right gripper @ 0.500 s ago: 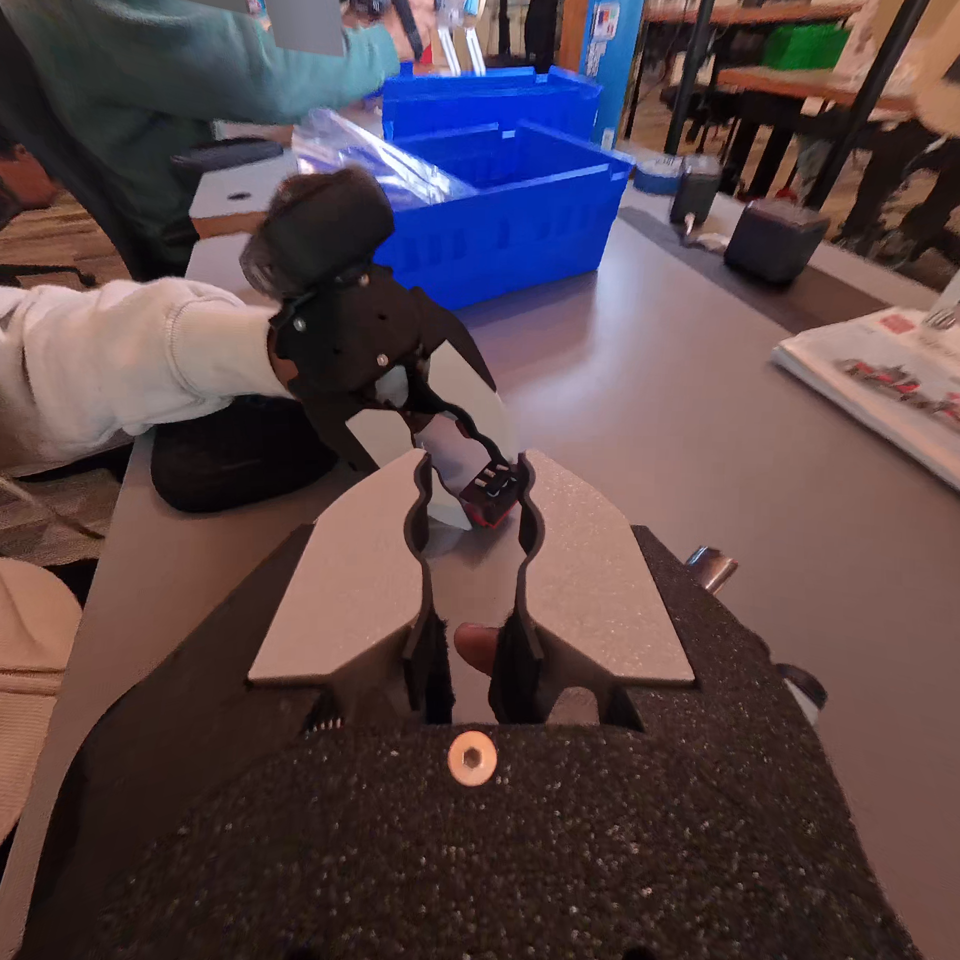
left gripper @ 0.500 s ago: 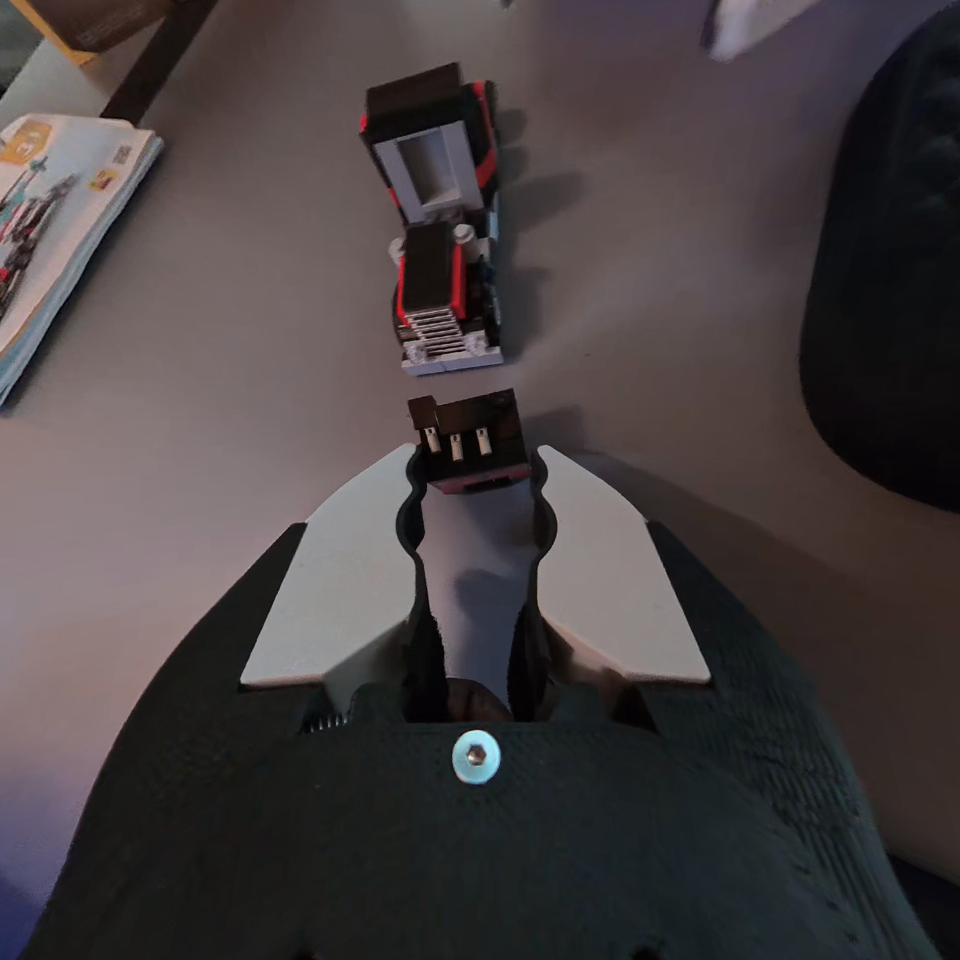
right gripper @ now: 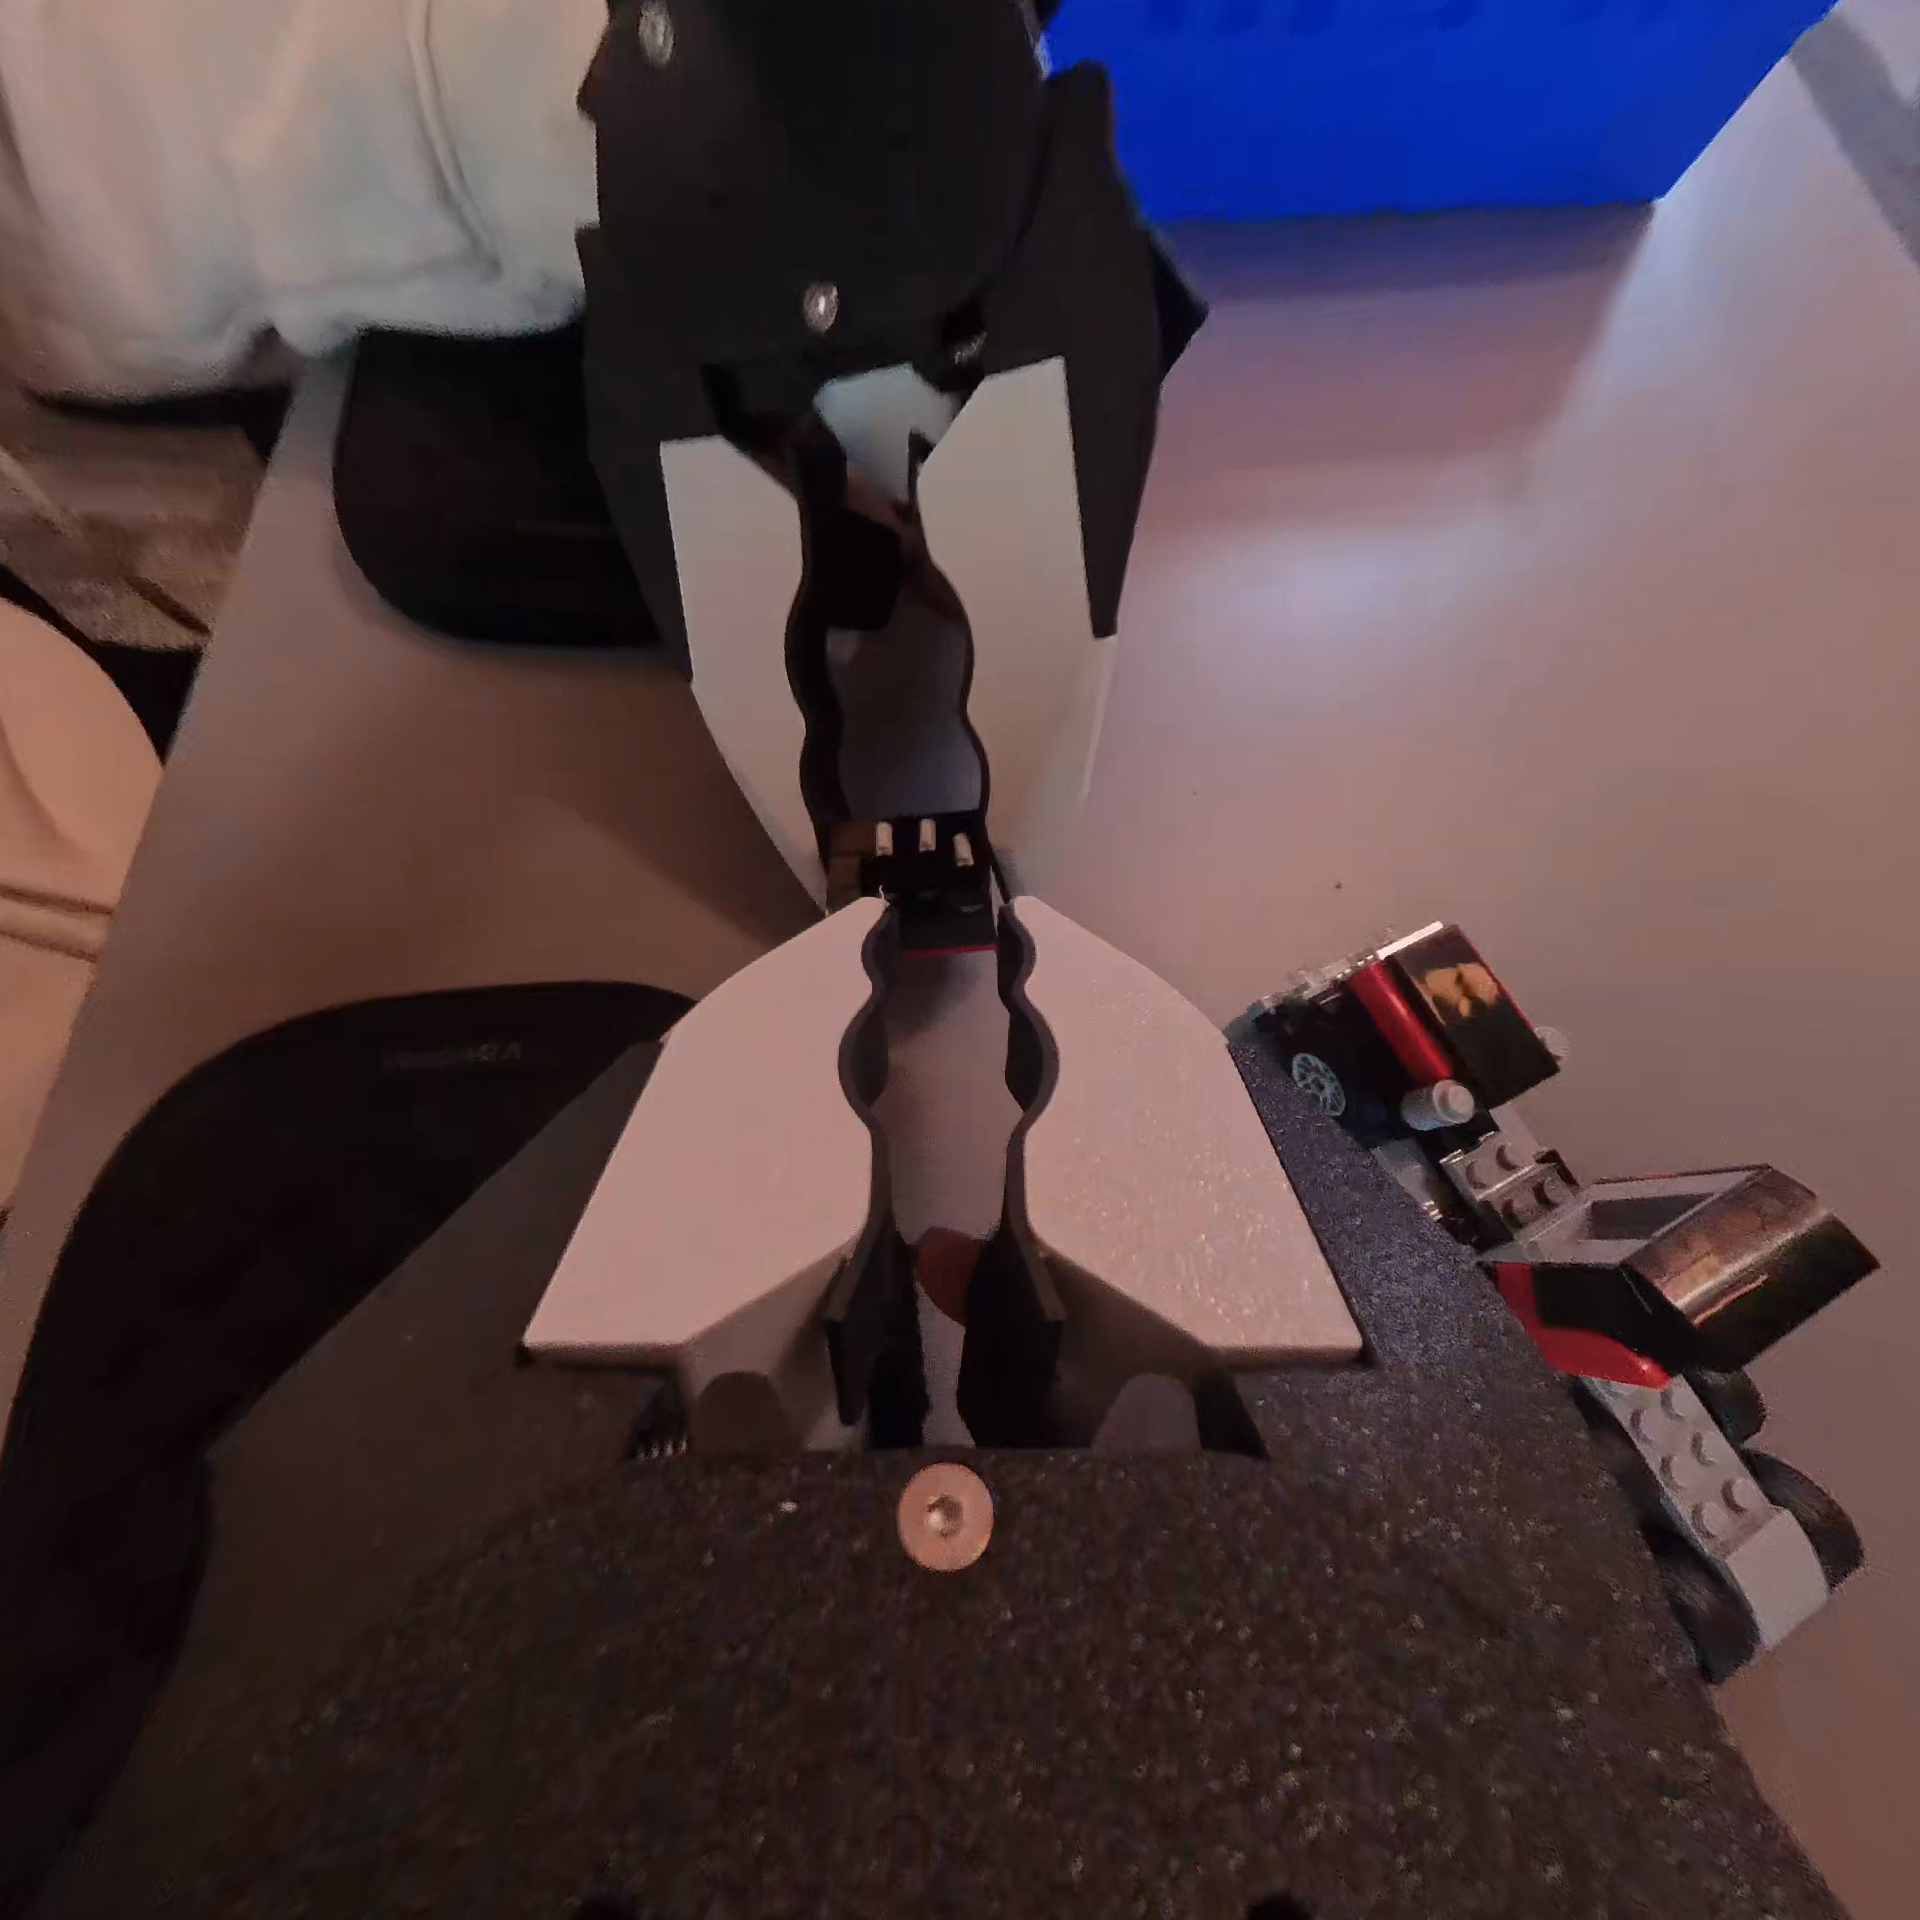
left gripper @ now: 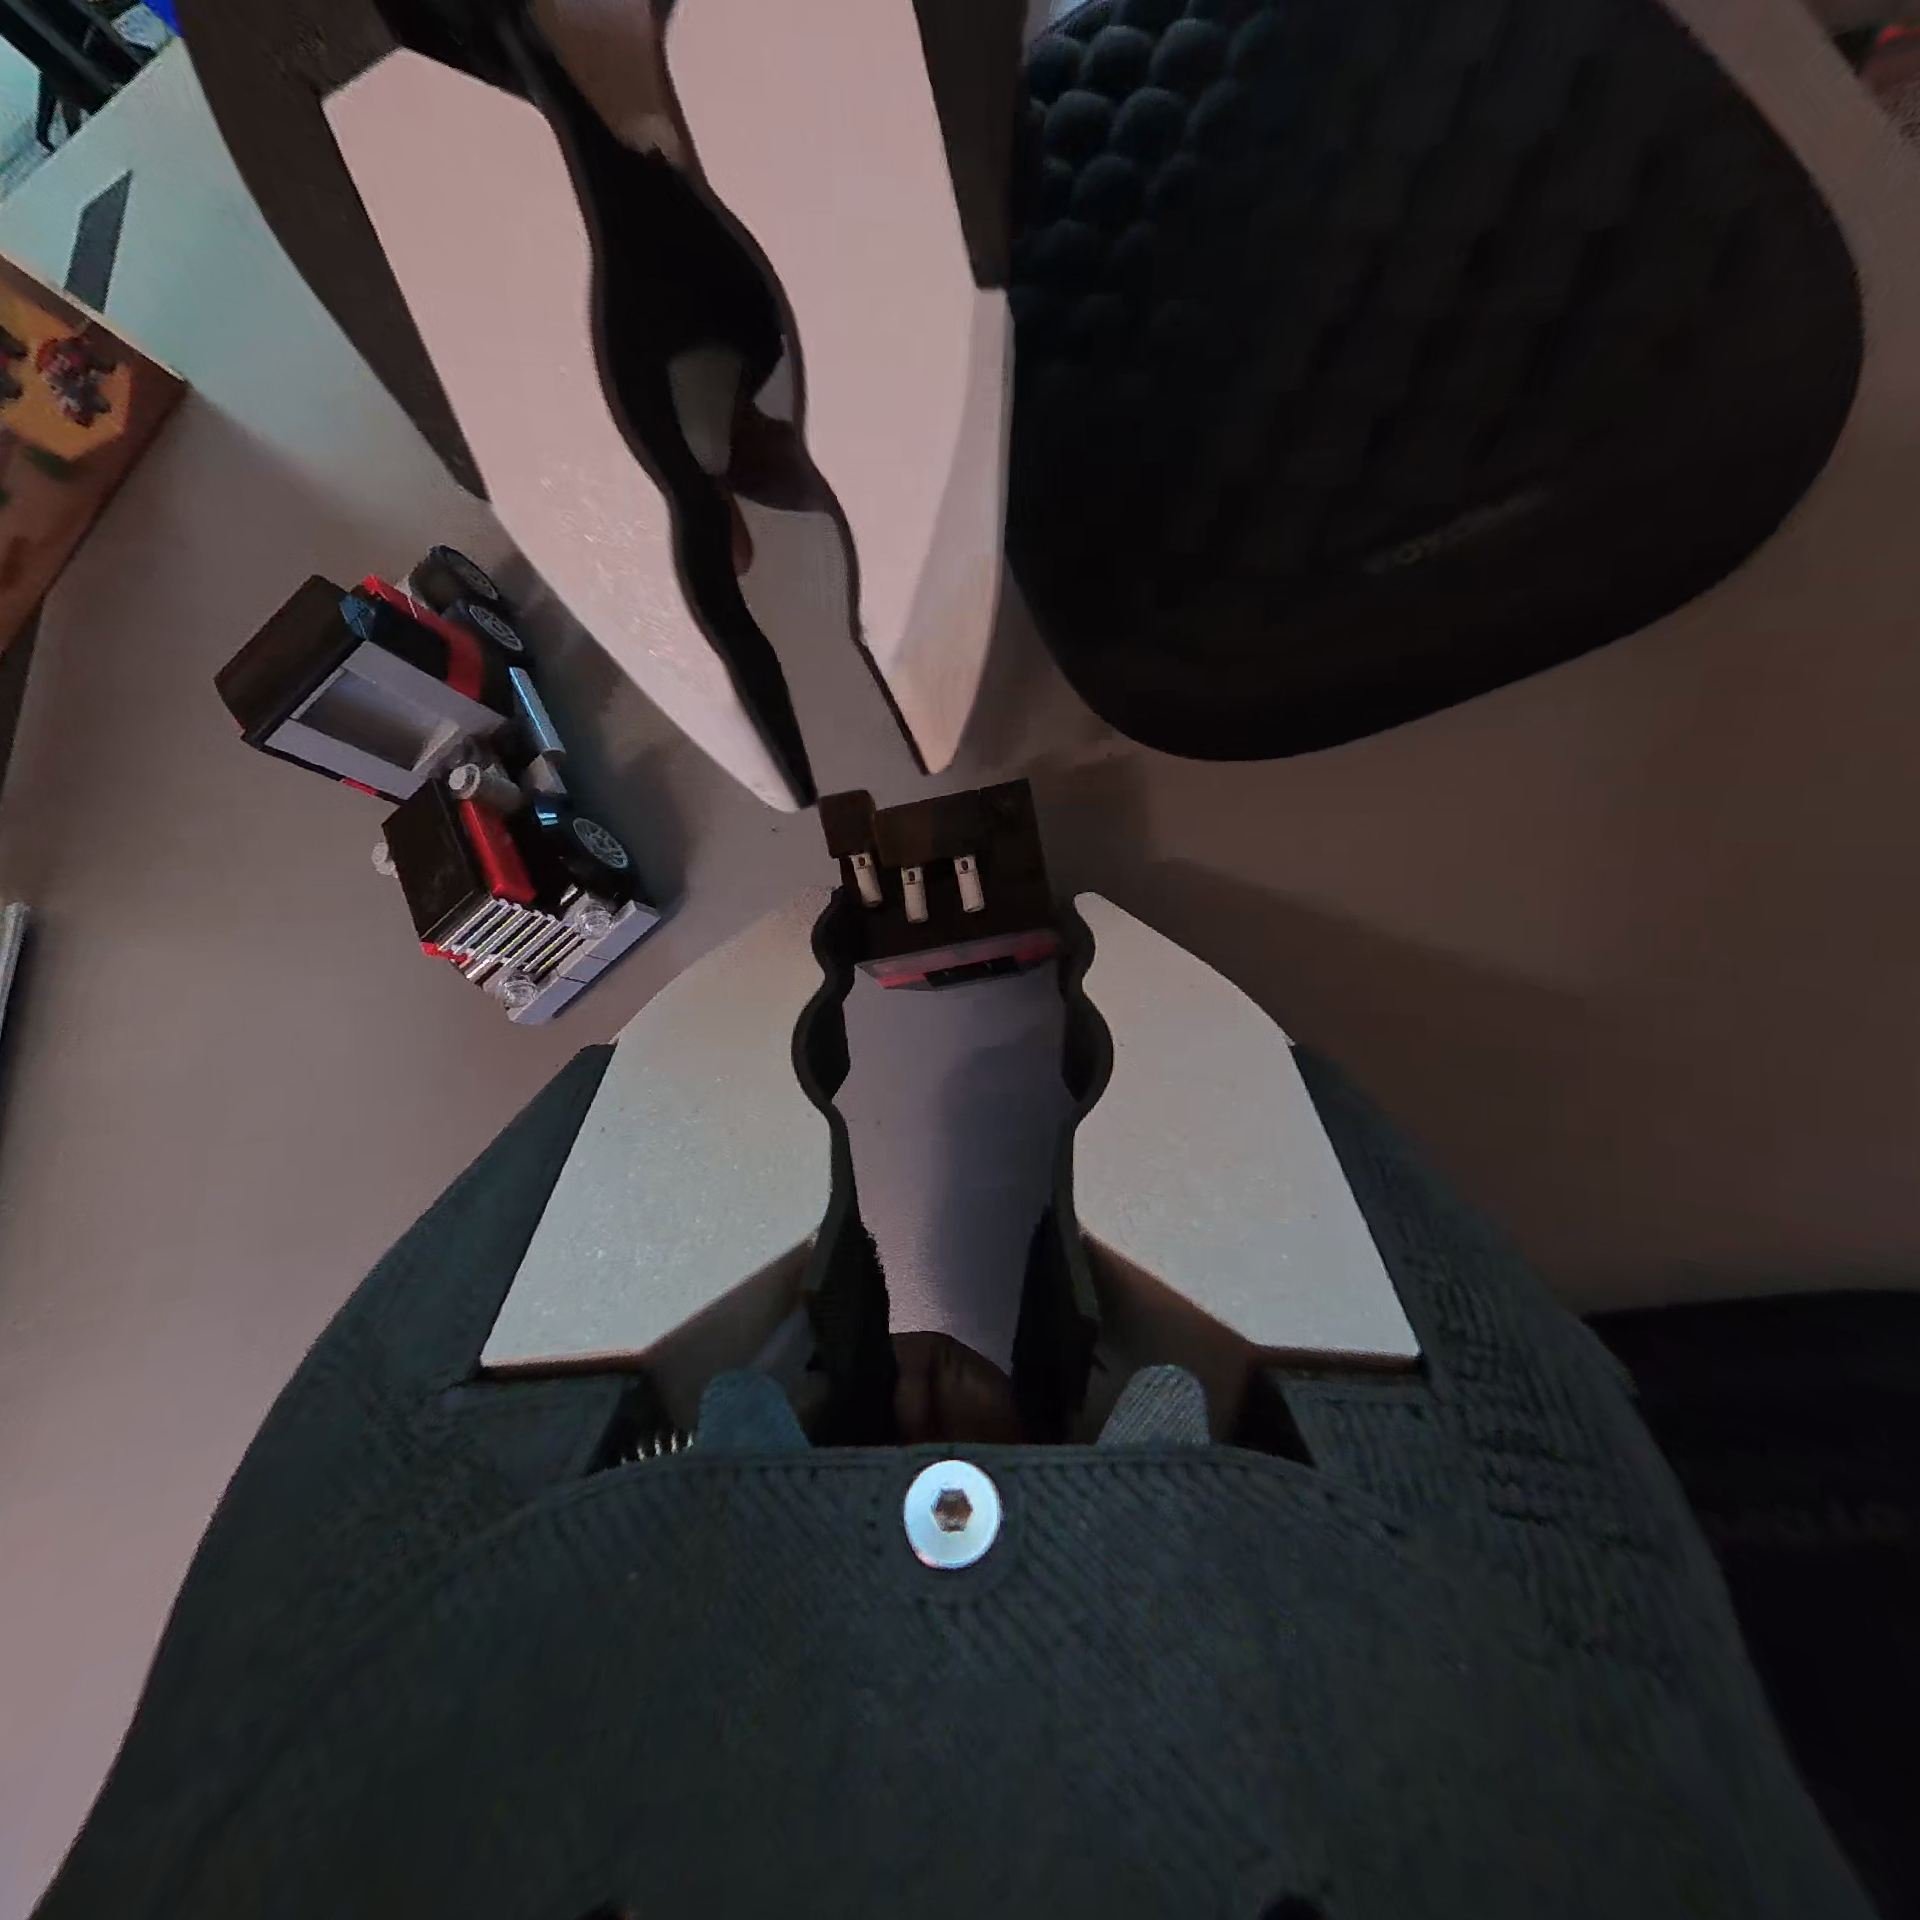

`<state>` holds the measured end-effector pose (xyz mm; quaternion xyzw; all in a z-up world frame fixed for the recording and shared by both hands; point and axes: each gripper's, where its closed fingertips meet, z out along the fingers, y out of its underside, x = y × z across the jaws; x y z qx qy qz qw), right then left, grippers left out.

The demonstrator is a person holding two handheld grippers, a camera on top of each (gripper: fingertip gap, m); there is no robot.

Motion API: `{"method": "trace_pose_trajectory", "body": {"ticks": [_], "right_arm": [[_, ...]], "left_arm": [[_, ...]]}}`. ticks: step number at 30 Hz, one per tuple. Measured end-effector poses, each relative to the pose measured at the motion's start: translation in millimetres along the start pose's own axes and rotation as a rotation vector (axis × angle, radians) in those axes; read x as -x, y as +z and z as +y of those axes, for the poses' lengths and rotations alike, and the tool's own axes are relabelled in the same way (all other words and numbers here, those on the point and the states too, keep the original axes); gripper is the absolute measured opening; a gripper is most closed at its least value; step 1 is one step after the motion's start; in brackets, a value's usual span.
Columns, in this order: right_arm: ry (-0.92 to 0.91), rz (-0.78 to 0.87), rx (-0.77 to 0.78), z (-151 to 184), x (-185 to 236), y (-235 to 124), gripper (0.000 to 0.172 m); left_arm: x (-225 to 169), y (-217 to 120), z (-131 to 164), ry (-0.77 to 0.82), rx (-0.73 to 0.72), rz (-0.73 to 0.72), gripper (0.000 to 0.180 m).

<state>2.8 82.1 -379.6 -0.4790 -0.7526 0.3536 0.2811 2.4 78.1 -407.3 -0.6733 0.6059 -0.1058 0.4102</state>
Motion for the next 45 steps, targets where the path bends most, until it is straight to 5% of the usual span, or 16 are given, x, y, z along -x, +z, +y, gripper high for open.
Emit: {"method": "trace_pose_trajectory", "body": {"ticks": [18, 21, 32, 39, 45], "right_arm": [[-0.109, 0.056, 0.012, -4, 0, 7, 0.008], [-0.134, 0.075, 0.005, -5, -1, 8, 0.008], [-0.607, 0.278, 0.086, -10, -2, 8, 0.007], [-0.284, 0.218, -0.117, -24, -10, -11, 0.007], [0.087, 0.116, -0.596, -71, -18, -63, 0.007]], "left_arm": [[0, -4, -6, -0.103, -0.047, 0.032, 0.049], [-2, -6, -10, -0.152, -0.075, 0.063, 0.036], [-8, -7, -10, -0.354, -0.078, 0.178, 0.036], [-1, -8, -6, -0.278, -0.06, 0.108, 0.036], [9, -20, -23, -0.288, -0.178, 0.068, 0.048]]}}
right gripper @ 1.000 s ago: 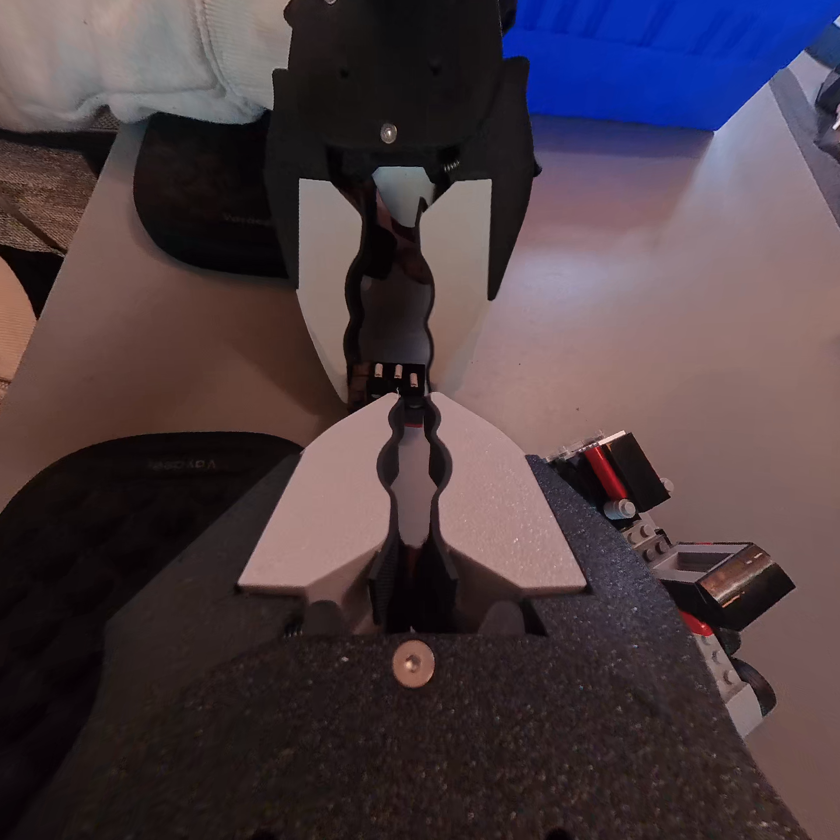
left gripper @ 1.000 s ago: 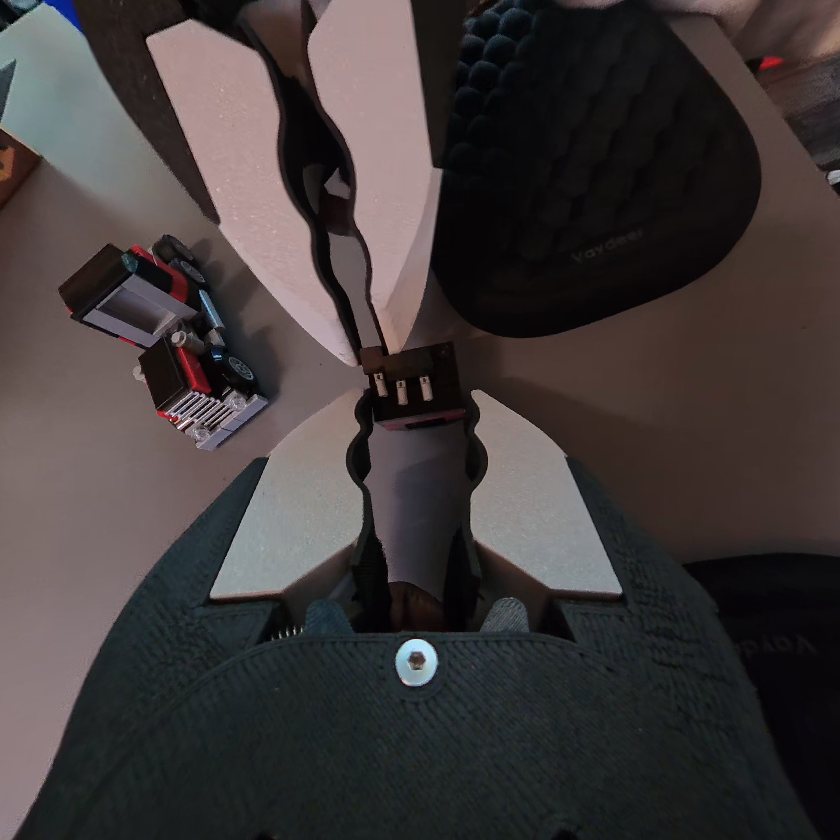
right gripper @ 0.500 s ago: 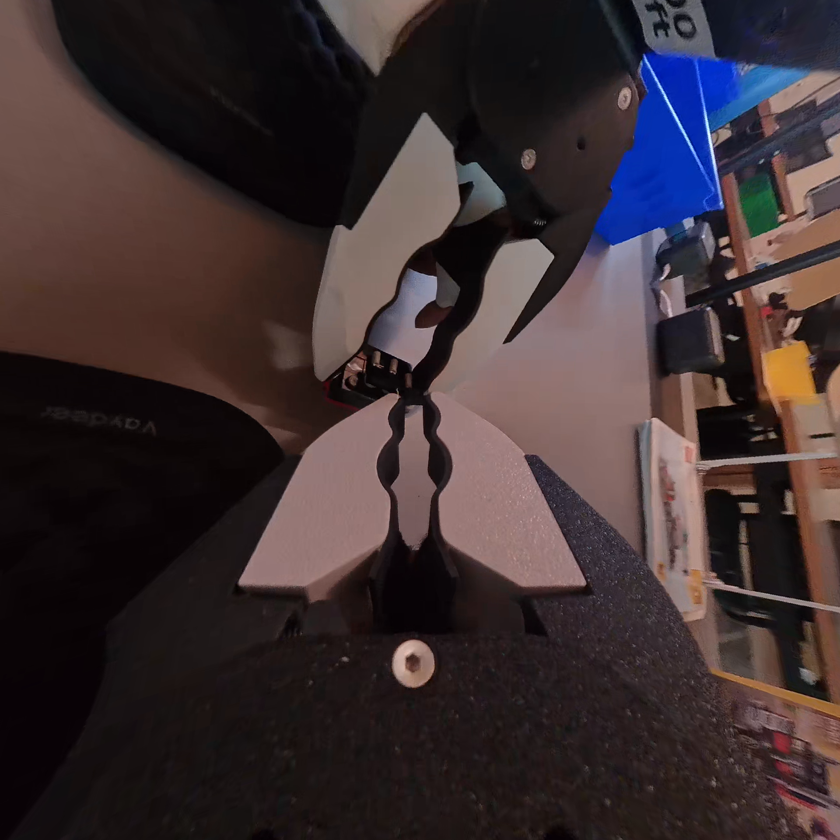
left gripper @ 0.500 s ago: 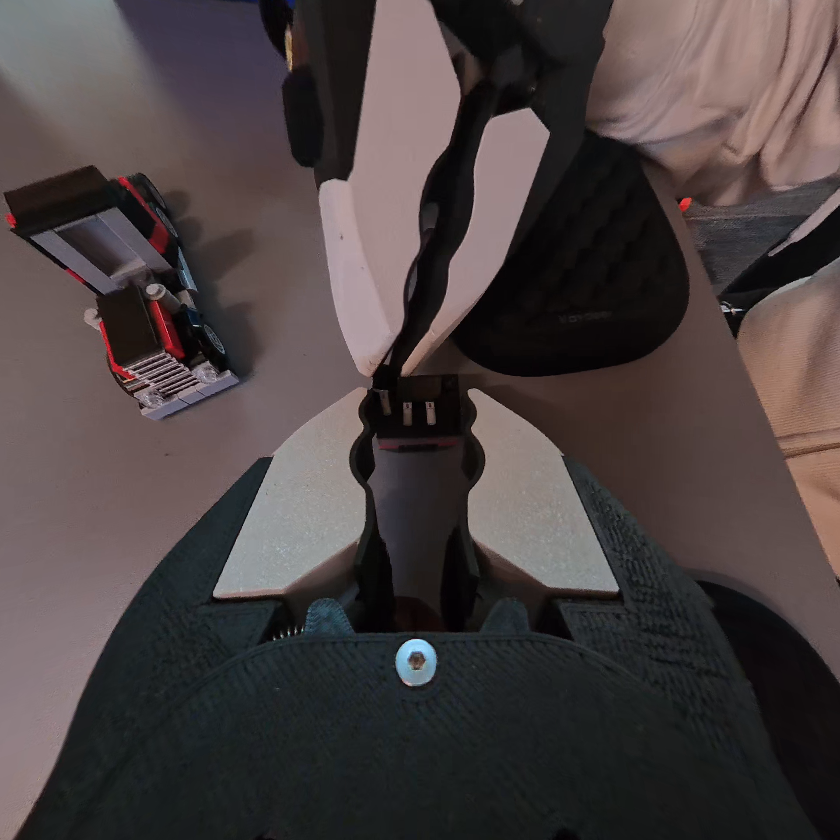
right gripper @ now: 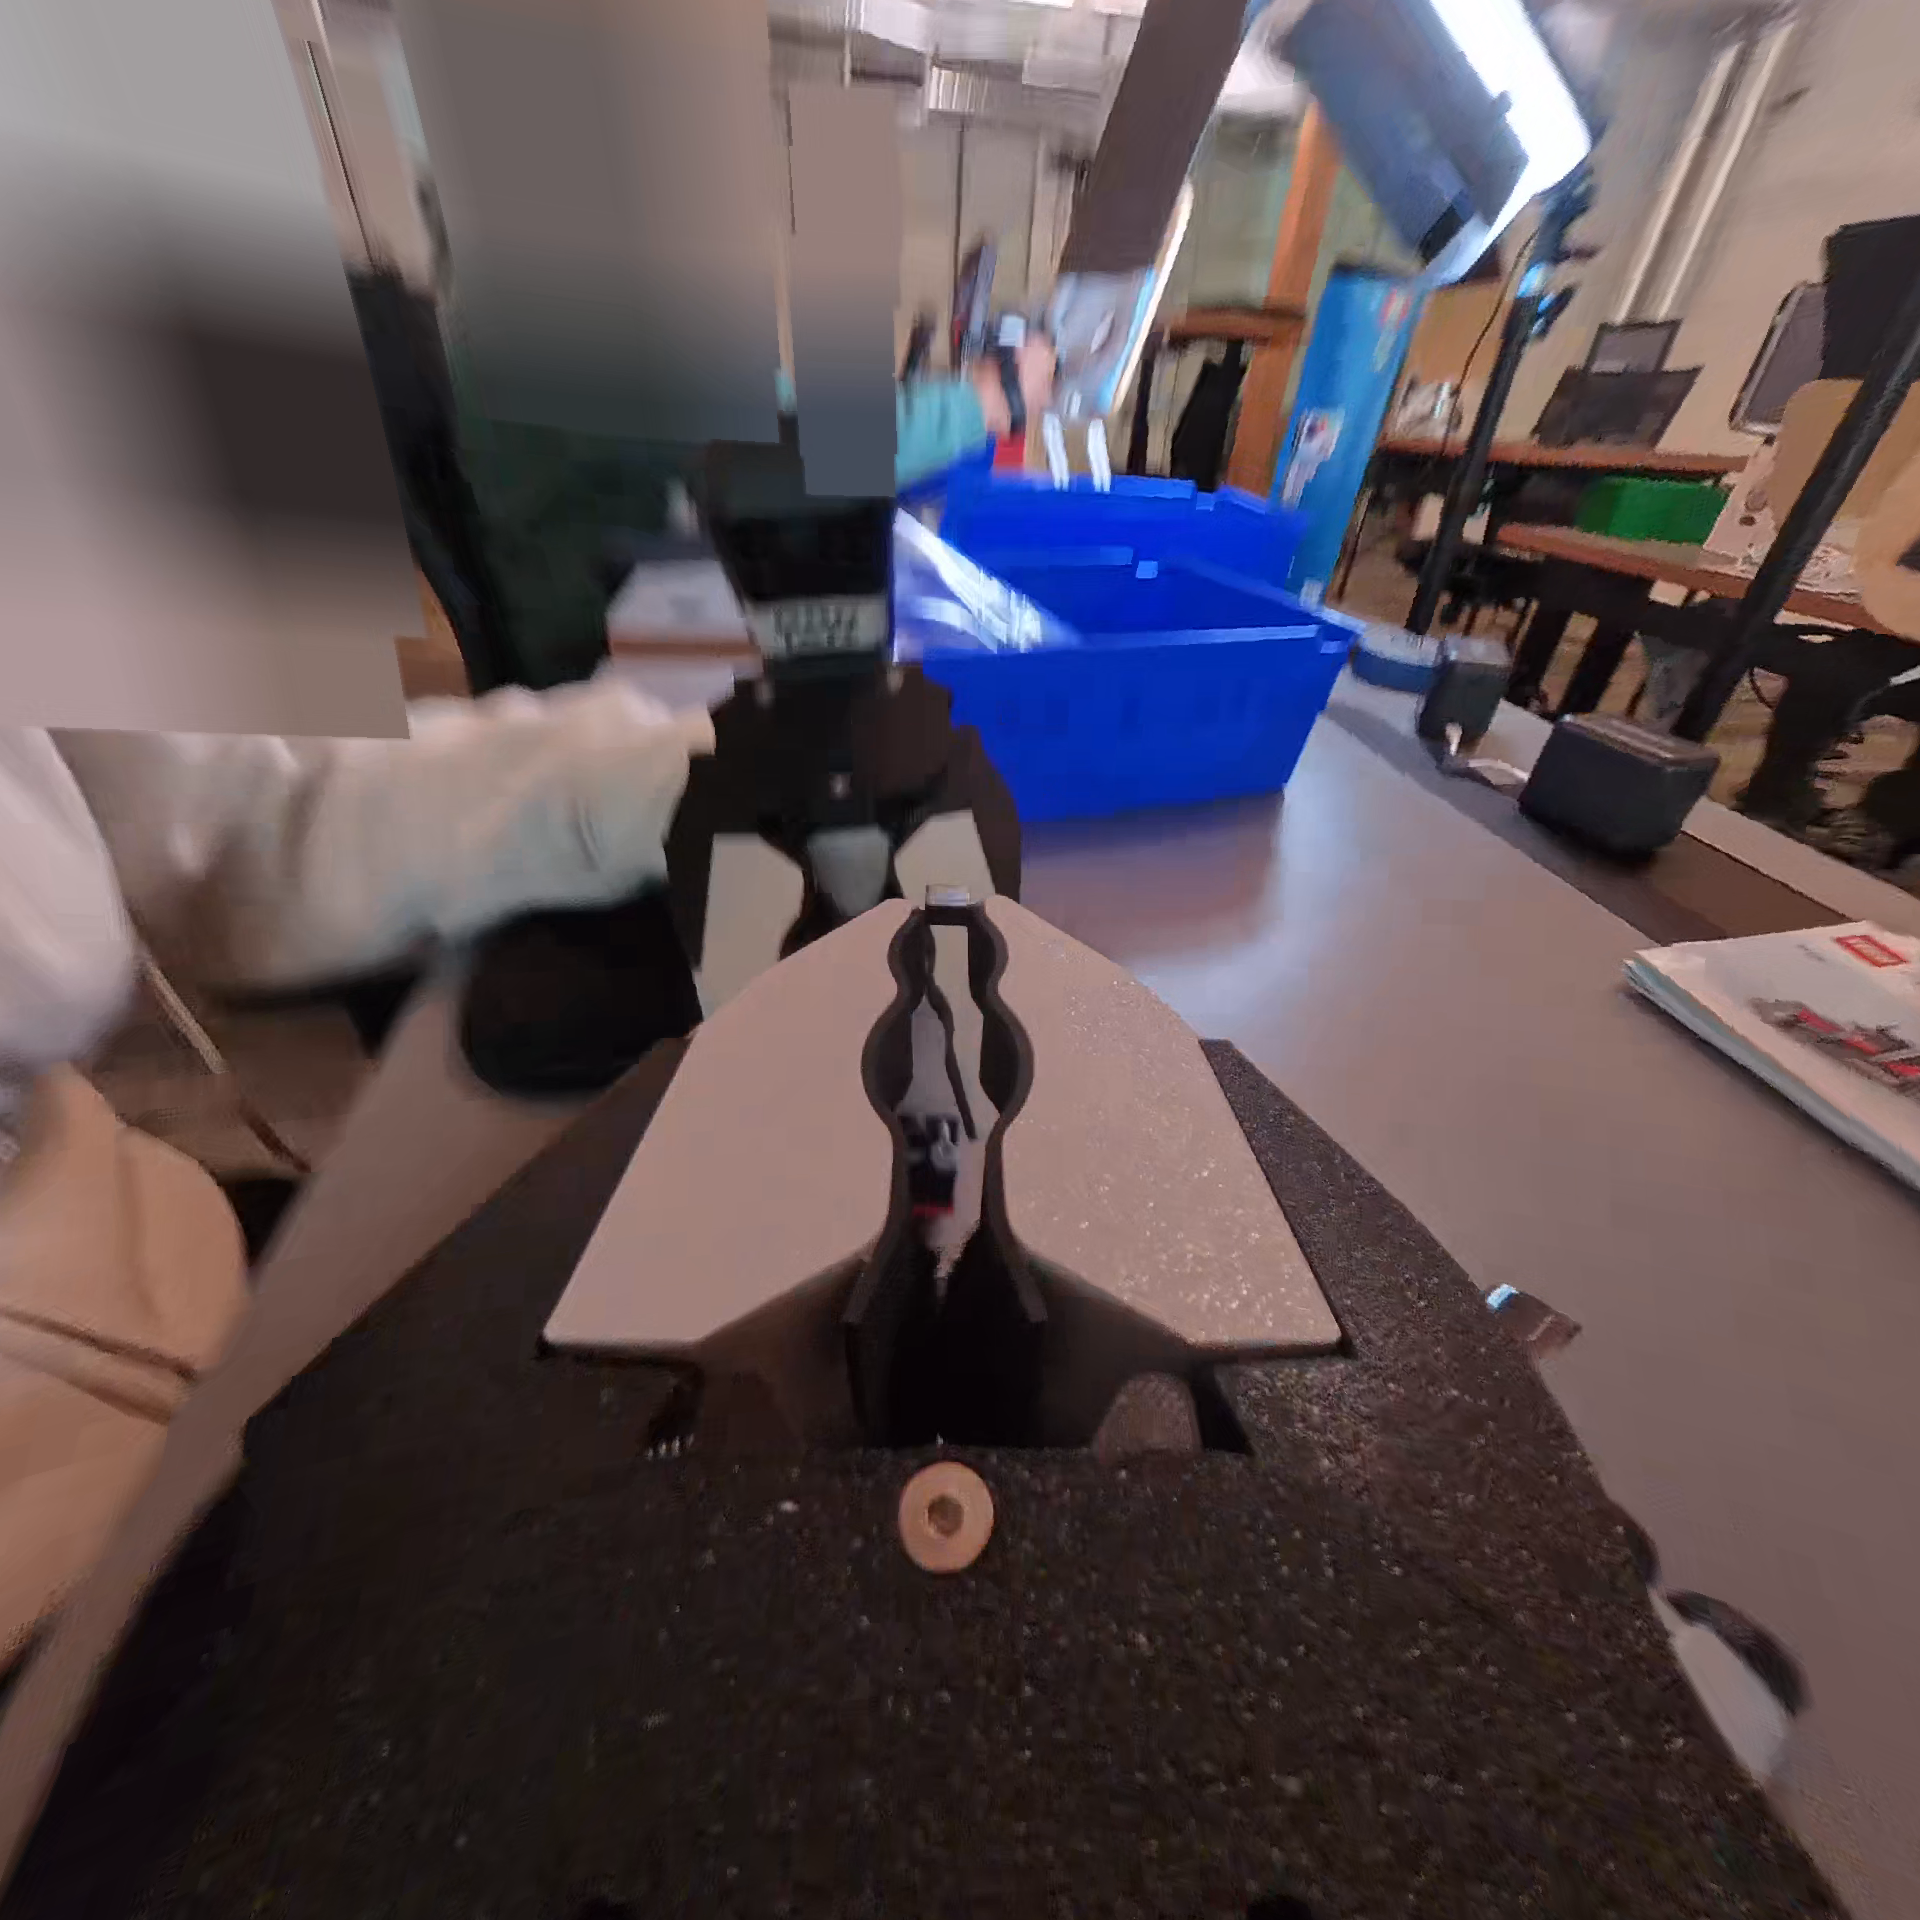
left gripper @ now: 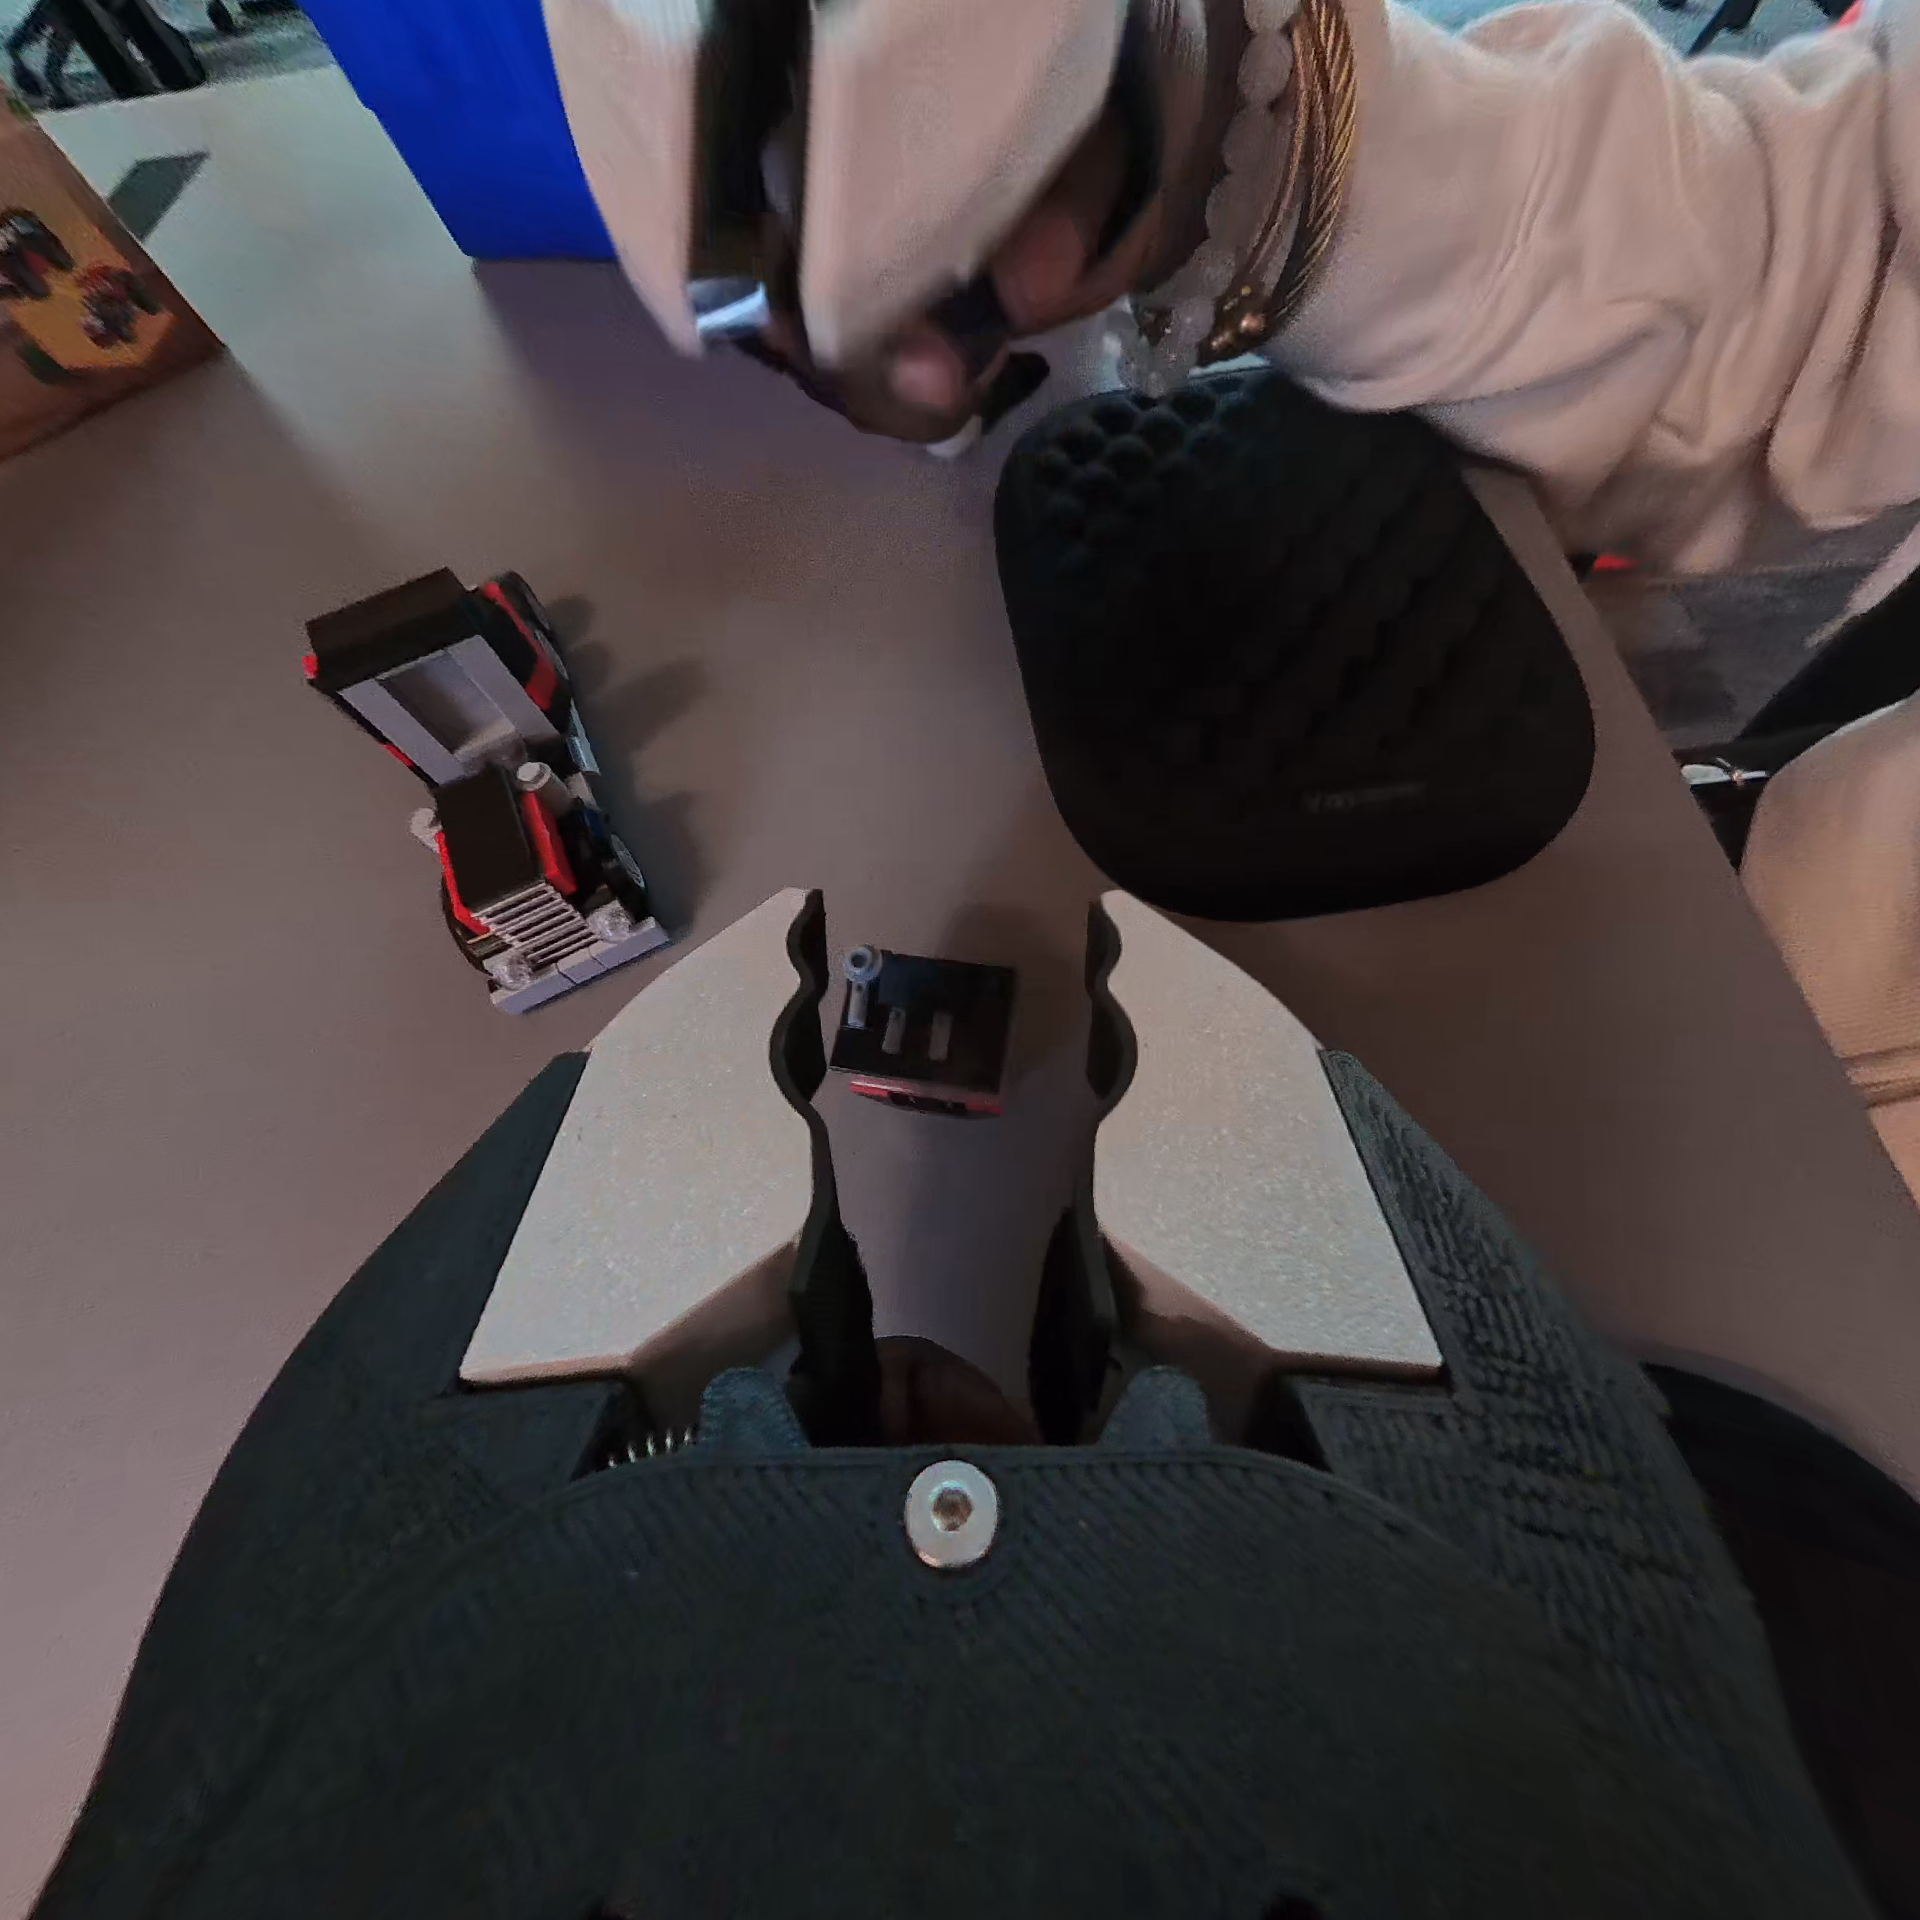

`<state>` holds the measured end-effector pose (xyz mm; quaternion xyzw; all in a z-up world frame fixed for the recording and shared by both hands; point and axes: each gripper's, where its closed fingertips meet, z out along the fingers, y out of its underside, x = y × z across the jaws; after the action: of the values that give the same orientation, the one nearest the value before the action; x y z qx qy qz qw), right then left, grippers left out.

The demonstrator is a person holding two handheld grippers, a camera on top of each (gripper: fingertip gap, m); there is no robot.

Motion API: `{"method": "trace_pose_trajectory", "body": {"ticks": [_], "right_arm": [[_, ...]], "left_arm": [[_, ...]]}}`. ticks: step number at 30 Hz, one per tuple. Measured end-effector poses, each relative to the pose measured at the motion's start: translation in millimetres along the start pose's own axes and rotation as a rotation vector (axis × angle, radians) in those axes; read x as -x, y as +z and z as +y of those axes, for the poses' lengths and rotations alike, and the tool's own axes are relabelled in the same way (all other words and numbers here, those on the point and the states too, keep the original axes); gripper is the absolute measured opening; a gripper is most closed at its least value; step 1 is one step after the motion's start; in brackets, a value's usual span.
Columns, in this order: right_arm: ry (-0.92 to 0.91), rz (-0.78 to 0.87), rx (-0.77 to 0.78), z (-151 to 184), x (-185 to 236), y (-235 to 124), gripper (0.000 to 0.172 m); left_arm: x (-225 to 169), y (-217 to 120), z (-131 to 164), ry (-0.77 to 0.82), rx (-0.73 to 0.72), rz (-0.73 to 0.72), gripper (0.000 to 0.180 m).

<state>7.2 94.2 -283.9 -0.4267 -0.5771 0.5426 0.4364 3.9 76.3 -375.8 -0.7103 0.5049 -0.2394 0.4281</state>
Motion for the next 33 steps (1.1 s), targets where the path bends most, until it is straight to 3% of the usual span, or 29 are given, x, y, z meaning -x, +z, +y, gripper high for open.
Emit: {"method": "trace_pose_trajectory", "body": {"ticks": [7, 11, 15, 20, 23, 25, 29, 33], "right_arm": [[0.326, -0.076, -0.348, -43, -15, -37, 0.007], [0.29, -0.018, -0.358, -52, -20, -50, 0.007], [0.199, 0.182, -0.298, -77, -28, -90, 0.007], [0.08, 0.733, -0.105, -91, -45, -208, 0.007], [0.082, 1.131, 0.12, -64, -51, -298, 0.007], [0.153, 1.304, 0.303, -34, -49, -344, 0.008], [0.31, 1.358, 0.628, 24, -44, -374, 0.018], [0.337, 1.32, 0.762, 48, -49, -374, 0.032]], "left_arm": [[1, 6, 15, 0.026, 0.088, -0.013, 0.053], [1, 7, 19, 0.037, 0.111, -0.015, 0.053], [2, 6, 19, 0.05, 0.113, -0.024, 0.053], [2, 8, 21, 0.06, 0.132, -0.029, 0.053], [1, 9, 23, 0.063, 0.147, -0.026, 0.053], [2, 9, 23, 0.063, 0.148, -0.028, 0.053], [3, 7, 23, 0.061, 0.146, -0.035, 0.053], [5, 5, 23, 0.06, 0.14, -0.044, 0.053]]}}
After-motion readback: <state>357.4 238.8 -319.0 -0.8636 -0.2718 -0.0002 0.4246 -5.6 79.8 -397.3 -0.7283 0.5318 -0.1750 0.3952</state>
